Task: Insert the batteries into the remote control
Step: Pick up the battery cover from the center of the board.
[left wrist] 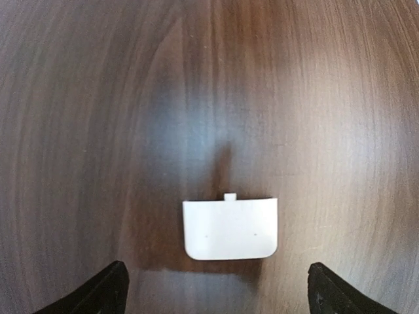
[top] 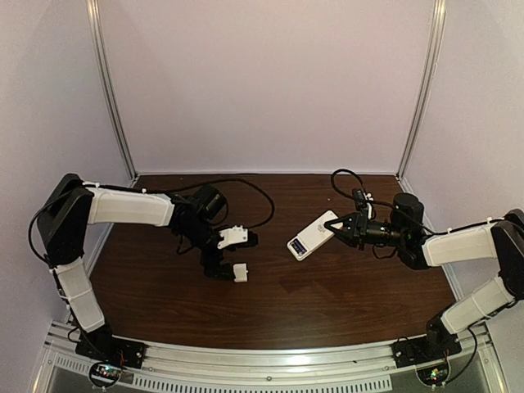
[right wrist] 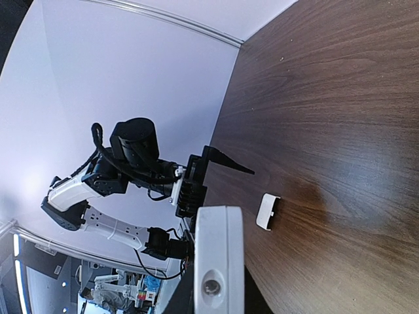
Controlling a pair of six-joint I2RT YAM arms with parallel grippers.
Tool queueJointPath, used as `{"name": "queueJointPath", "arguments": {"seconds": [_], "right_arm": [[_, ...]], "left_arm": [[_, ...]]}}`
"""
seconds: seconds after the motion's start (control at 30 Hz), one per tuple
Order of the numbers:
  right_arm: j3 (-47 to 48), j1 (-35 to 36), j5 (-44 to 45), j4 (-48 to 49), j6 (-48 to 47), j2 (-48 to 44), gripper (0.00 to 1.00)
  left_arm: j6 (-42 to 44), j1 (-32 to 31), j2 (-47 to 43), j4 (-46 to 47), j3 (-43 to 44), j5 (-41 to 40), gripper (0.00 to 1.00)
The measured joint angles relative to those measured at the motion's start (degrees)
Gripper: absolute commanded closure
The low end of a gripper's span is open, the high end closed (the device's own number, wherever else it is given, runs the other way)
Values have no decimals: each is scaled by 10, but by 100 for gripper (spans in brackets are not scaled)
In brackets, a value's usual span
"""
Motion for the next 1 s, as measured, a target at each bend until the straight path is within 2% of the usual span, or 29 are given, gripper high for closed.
{"name": "queueJointPath", "arguments": {"seconds": [0.17,0.3,0.57,0.83,1.0], "right_arm": [[0,0,0,0,-2,0,100],[0,0,0,0,-2,0,100],[0,0,0,-1,-4,0,100],[0,0,0,-2,-8,0,100],[0,0,10,-2,-11,0,100]], "left_arm": [[-5,-17,32,9,-2,-7,3],[-12,-24,38,25,-13,-17,6],[-22,-31,48,48,-18,-30,19],[-36,-42,59,61,-18,-26,42],[-49,-49,59,65,-18,-27,50]]}}
